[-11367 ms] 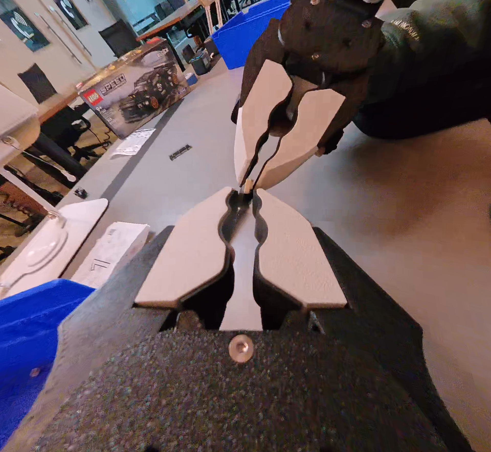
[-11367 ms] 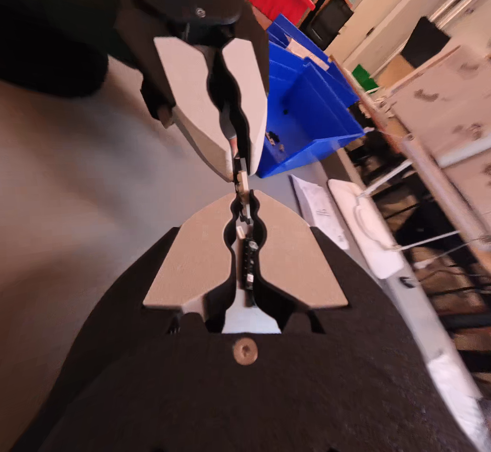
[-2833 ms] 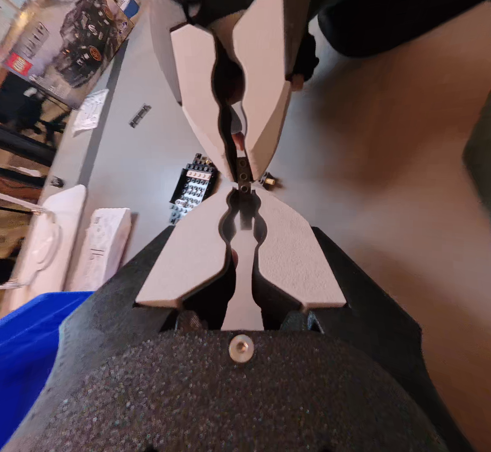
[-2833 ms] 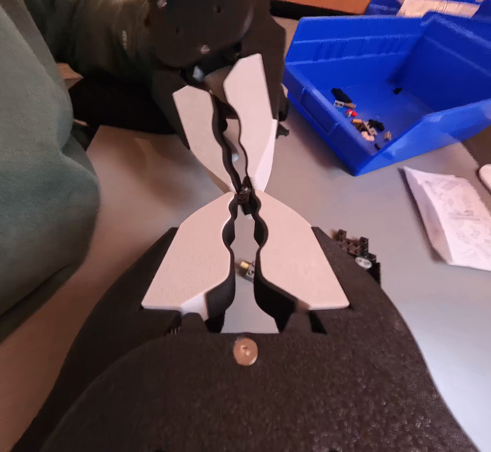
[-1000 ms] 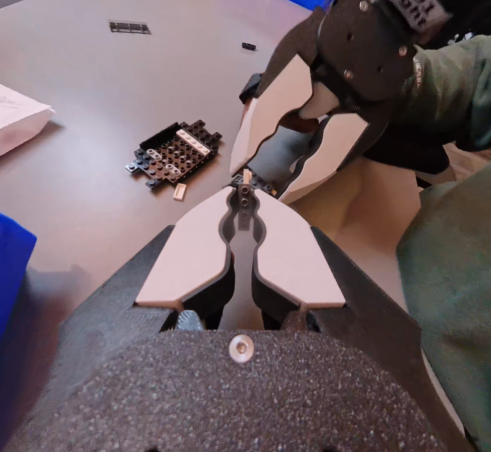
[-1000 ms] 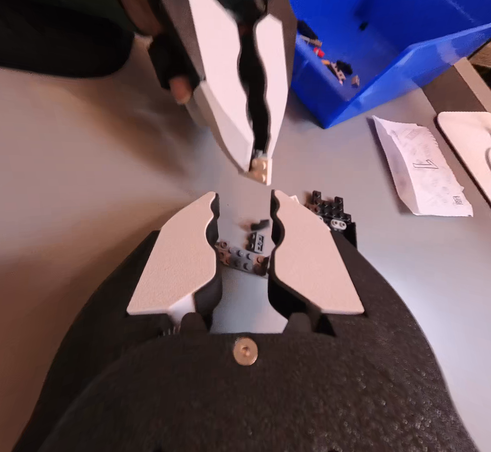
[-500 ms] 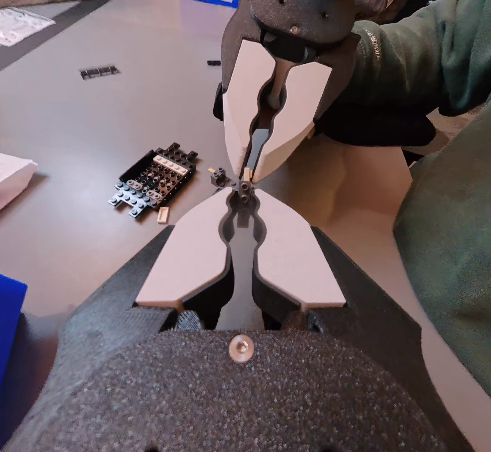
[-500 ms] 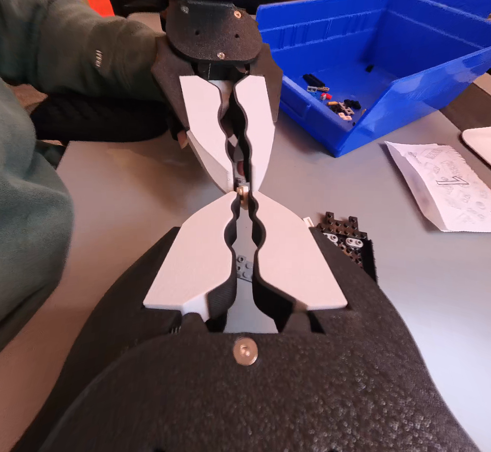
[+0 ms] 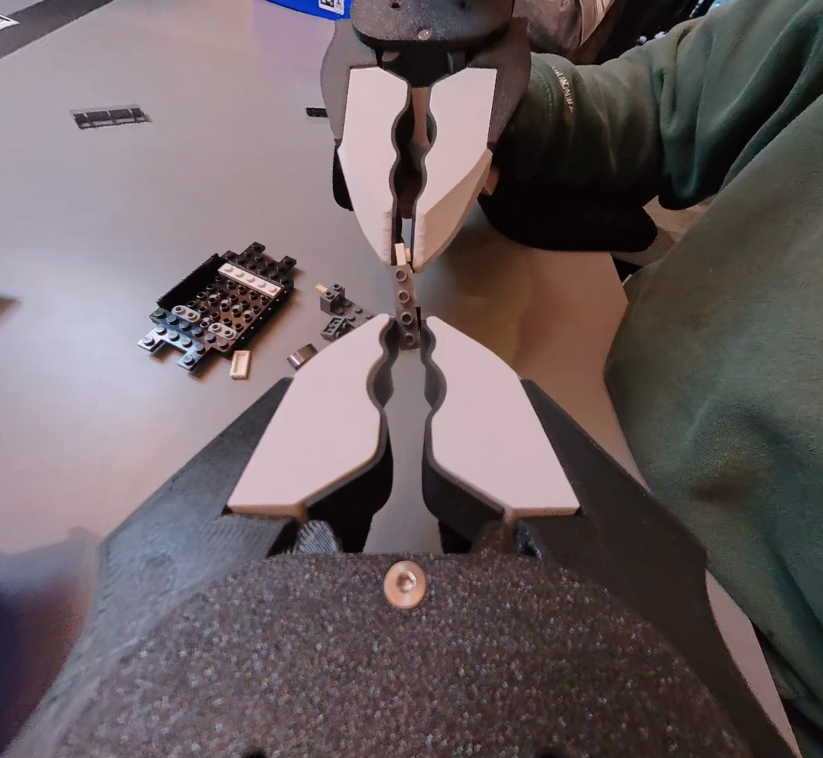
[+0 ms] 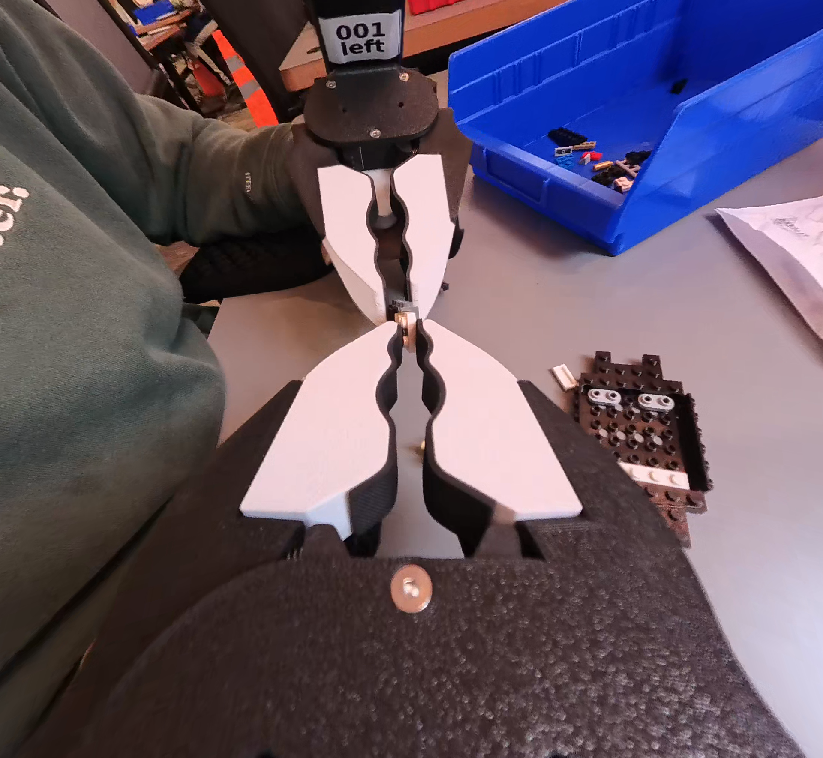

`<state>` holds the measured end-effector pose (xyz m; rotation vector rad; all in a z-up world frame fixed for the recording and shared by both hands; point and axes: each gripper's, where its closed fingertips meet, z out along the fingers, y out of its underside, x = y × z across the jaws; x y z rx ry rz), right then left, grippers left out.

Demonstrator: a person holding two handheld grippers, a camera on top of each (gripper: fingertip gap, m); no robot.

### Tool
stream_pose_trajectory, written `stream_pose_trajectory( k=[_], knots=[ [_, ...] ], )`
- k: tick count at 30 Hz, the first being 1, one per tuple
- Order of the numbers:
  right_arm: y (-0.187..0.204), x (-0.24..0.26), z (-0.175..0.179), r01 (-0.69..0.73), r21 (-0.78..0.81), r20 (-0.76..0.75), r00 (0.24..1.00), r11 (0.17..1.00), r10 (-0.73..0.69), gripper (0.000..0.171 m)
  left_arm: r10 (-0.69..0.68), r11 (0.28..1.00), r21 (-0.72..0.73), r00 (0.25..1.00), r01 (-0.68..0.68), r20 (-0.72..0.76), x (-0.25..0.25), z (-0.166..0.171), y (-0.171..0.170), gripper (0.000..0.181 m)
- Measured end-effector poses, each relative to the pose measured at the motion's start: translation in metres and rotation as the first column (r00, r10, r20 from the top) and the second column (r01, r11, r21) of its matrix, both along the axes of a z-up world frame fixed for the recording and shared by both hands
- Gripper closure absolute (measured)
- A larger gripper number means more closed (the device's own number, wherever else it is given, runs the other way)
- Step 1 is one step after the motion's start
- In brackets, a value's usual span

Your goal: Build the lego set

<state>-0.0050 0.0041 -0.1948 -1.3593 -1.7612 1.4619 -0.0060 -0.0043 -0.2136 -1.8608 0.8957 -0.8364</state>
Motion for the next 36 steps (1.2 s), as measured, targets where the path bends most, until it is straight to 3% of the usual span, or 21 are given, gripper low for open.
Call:
stream_pose_trajectory(
  k=[6, 9, 13, 15, 24, 27, 30, 31, 34, 36],
  knots=[
    [0.008, -0.001, 0.005, 0.055, 0.028, -0.049, 0.997, 0.998, -0.054, 0.166, 0.069, 0.993, -0.102, 0.995, -0.062, 0.072, -0.002, 0.006, 0.008, 0.172],
    [0.012, -0.004, 0.004, 0.113, 0.170, -0.082, 0.992, 0.979, -0.100, 0.166, 0.127, 0.977, -0.186, 0.985, -0.104, 0.117, -0.005, 0.003, 0.014, 0.171],
    [0.014, -0.008, 0.003, 0.196, 0.438, -0.145, 0.979, 0.878, -0.146, 0.166, 0.197, 0.953, -0.262, 0.969, -0.153, 0.151, -0.010, -0.002, 0.021, 0.170],
    [0.014, -0.008, 0.004, 0.222, 0.498, -0.172, 0.973, 0.838, -0.155, 0.166, 0.221, 0.943, -0.291, 0.959, -0.164, 0.177, -0.010, -0.002, 0.022, 0.170],
    [0.015, -0.004, 0.020, 0.251, 0.536, -0.273, 0.955, 0.806, -0.116, 0.166, 0.237, 0.926, -0.367, 0.897, -0.091, 0.374, -0.007, 0.018, 0.023, 0.171],
    [0.019, -0.002, 0.028, 0.234, 0.373, -0.259, 0.955, 0.898, -0.141, 0.165, 0.192, 0.968, -0.222, 0.917, -0.118, 0.351, -0.006, 0.032, 0.021, 0.171],
    [0.022, -0.001, 0.027, 0.183, 0.134, -0.187, 0.970, 0.974, -0.156, 0.165, 0.193, 0.970, 0.134, 0.979, -0.201, 0.071, -0.005, 0.035, 0.022, 0.171],
    [0.020, -0.001, 0.024, 0.150, 0.090, -0.154, 0.979, 0.985, -0.135, 0.165, 0.196, 0.965, 0.174, 0.981, -0.195, 0.011, -0.004, 0.032, 0.020, 0.172],
    [0.016, 0.000, 0.022, 0.132, 0.190, -0.183, 0.978, 0.973, -0.098, 0.164, 0.165, 0.975, 0.146, 0.986, -0.165, 0.012, -0.002, 0.027, 0.015, 0.172],
    [0.010, 0.001, 0.021, 0.108, 0.260, -0.196, 0.979, 0.959, -0.057, 0.149, 0.130, 0.982, 0.138, 0.992, -0.129, 0.005, 0.001, 0.027, 0.012, 0.172]
  ],
)
